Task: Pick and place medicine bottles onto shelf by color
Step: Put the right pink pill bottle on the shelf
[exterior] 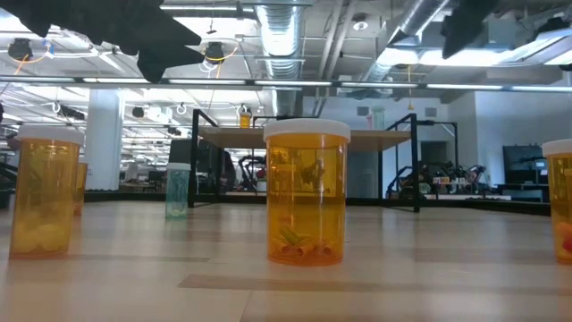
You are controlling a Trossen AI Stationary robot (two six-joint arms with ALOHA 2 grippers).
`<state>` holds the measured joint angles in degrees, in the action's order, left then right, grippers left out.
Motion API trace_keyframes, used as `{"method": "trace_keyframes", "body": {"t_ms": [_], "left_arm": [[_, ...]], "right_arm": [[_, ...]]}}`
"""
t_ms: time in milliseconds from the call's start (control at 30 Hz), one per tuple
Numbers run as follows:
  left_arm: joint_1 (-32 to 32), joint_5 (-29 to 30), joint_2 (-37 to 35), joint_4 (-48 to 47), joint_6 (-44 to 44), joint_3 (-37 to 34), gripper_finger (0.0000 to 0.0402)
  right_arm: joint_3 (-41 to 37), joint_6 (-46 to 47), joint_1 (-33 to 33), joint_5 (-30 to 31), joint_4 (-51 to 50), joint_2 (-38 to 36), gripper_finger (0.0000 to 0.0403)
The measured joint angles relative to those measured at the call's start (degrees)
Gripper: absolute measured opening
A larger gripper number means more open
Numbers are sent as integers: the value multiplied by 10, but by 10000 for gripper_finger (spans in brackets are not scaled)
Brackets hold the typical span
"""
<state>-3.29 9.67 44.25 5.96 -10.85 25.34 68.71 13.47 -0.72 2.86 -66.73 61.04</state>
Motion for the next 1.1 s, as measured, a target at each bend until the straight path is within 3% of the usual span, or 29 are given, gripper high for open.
{"method": "trace_keyframes", "body": {"t_ms": [233, 567, 1100], "left_arm": [[0, 0, 0, 0, -3, 0, 171], [0, 0, 0, 0, -3, 0, 171], [0, 0, 0, 0, -2, 0, 171]], "right_arm": [[-77, 139, 100, 1, -31, 22, 217], [-171, 299, 185, 1, -41, 31, 223], [-257, 382, 225, -1, 31, 28, 231]]}}
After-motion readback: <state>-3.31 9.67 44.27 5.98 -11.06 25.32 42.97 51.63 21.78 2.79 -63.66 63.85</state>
